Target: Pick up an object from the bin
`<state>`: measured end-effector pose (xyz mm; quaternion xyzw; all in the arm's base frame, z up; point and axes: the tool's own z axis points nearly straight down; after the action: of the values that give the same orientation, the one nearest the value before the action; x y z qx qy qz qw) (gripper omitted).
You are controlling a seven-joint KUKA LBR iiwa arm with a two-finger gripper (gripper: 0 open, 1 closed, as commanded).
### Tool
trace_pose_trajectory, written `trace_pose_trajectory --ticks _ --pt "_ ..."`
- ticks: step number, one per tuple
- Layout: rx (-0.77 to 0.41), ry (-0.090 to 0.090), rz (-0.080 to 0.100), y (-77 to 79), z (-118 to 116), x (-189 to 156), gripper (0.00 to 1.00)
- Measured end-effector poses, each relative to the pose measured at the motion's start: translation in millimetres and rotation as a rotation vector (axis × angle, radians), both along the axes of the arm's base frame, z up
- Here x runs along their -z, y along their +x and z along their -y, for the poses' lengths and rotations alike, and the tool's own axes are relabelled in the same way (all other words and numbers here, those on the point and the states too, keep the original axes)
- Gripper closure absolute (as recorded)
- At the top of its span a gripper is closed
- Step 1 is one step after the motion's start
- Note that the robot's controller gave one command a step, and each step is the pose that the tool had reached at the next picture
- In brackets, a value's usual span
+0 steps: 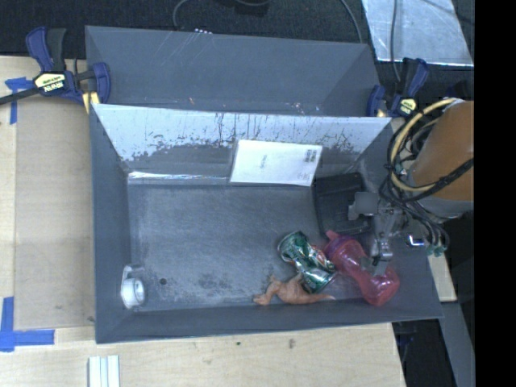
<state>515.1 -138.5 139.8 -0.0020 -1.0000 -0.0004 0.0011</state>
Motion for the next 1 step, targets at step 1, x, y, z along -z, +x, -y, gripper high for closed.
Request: trace_pose_trajectory --ticks 1 --pt "-0.004 -0.002 0.007 1.6 -0.4 -4.0 0.00"
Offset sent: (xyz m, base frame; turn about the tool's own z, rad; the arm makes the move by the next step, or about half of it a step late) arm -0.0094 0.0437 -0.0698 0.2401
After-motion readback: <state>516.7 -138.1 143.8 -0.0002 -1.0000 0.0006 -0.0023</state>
